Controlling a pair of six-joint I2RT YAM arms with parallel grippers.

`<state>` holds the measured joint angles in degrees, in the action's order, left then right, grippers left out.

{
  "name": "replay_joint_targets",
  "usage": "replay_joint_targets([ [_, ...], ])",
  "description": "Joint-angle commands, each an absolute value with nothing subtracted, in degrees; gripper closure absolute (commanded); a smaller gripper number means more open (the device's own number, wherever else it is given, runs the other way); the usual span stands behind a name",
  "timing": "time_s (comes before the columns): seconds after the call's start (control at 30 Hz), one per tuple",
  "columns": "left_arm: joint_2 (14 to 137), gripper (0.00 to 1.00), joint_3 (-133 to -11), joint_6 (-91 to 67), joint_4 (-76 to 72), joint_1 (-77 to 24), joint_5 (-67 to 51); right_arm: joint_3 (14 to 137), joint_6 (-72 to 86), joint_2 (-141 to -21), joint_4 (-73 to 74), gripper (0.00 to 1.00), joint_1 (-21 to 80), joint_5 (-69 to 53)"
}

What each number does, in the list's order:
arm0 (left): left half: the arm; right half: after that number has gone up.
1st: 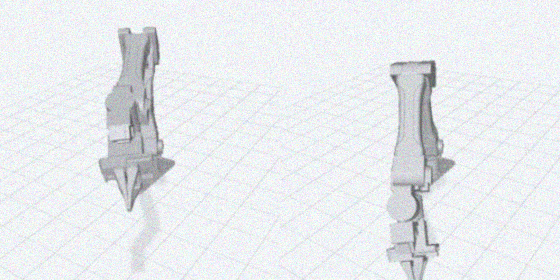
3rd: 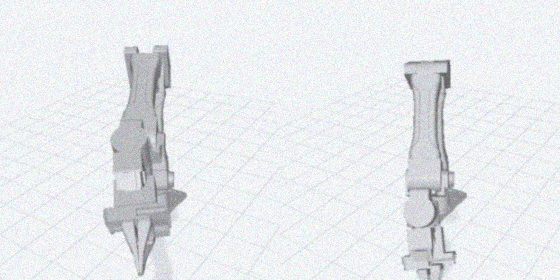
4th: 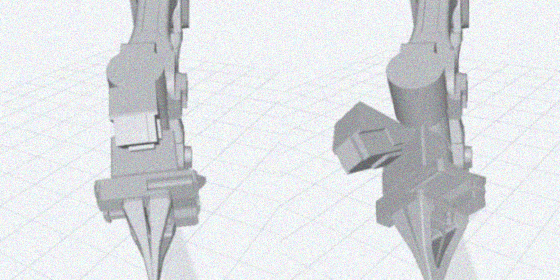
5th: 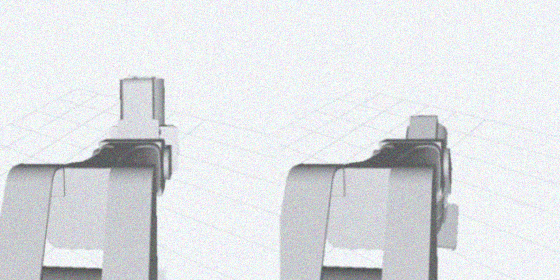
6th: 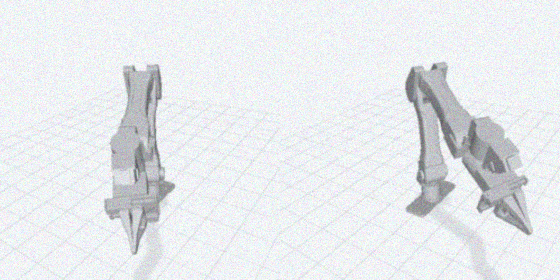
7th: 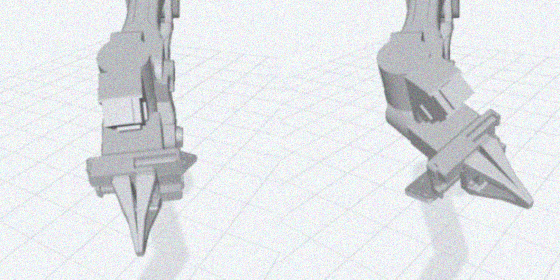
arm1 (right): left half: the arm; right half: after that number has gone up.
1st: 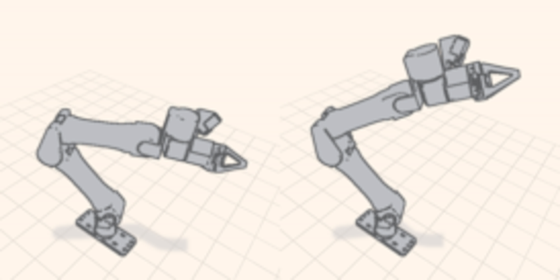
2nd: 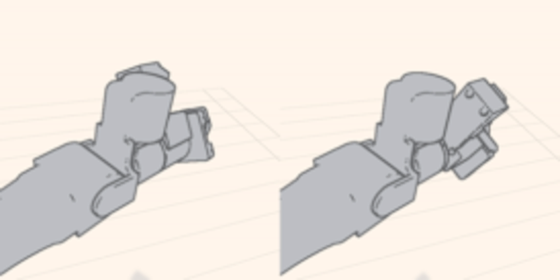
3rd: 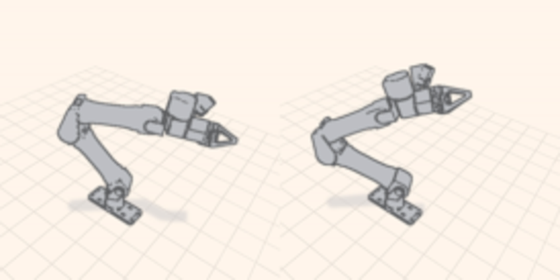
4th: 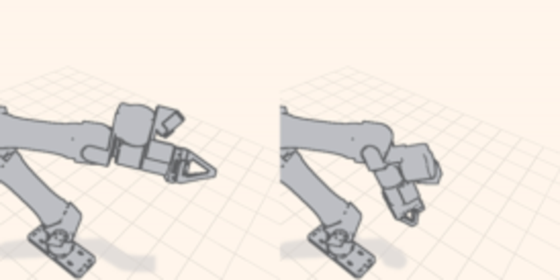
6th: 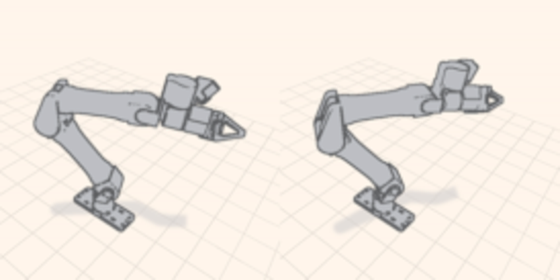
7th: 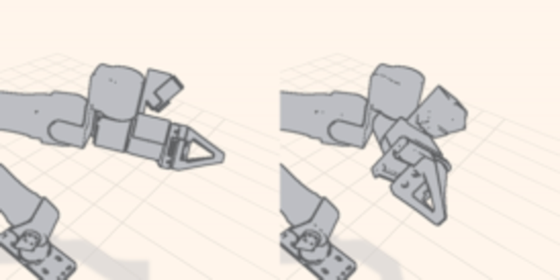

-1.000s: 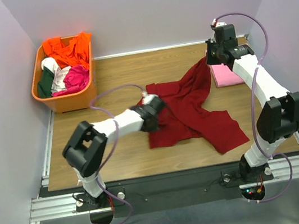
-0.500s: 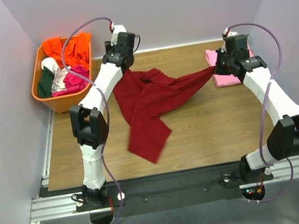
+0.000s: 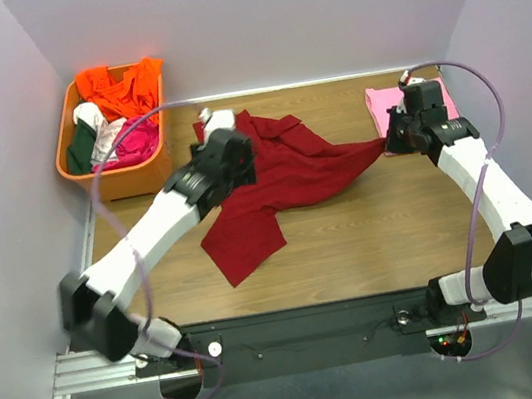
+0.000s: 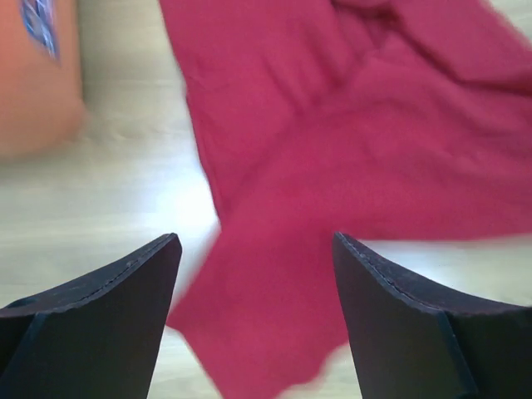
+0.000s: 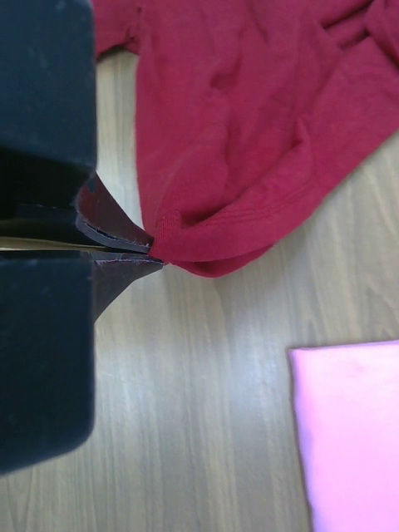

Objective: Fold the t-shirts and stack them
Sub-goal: Flatten the tshirt out

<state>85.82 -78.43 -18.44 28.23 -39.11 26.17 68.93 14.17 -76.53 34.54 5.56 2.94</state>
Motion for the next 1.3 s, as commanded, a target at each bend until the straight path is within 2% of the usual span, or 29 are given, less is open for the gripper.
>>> replay_joint_targets([
  [0.0,69.8,0.16,-61.5,-36.5,28.2,-38.1,16.0,67.5,14.9,-74.1,33.8,0.99,5.2,0.8],
  [0.13,59.2,0.18,-46.4,-45.2,29.7,-38.2,11.0,65.2,15.3,-74.0,33.8,0.99,5.2,-1.2],
  [0.27,56.3,0.22,-39.6,-51.5,33.2,-38.8,7.8,64.2,15.6,-73.0,33.8,0.99,5.2,-1.4],
  [0.57,63.5,0.37,-35.0,-56.3,32.7,-39.5,12.7,63.2,15.6,-72.6,33.5,0.99,5.3,-3.3],
  [1.07,74.7,0.45,-33.8,-55.9,29.6,-41.7,12.8,61.4,15.7,-71.6,32.4,0.99,5.3,-3.3],
  [1.1,75.1,0.48,-33.8,-55.9,29.5,-41.8,12.6,61.4,15.6,-71.6,32.3,0.99,5.2,-3.3],
  [1.17,76.3,0.59,-33.8,-55.5,29.3,-42.0,12.4,61.3,16.0,-71.6,32.3,0.99,5.2,-2.7],
  [1.2,76.7,0.73,-33.9,-55.4,29.3,-42.1,12.3,61.3,16.2,-71.6,32.3,0.99,5.3,-2.6],
  [1.27,77.8,0.88,-34.0,-54.8,29.1,-42.3,12.0,61.3,16.3,-71.6,32.2,0.99,5.2,-2.2],
])
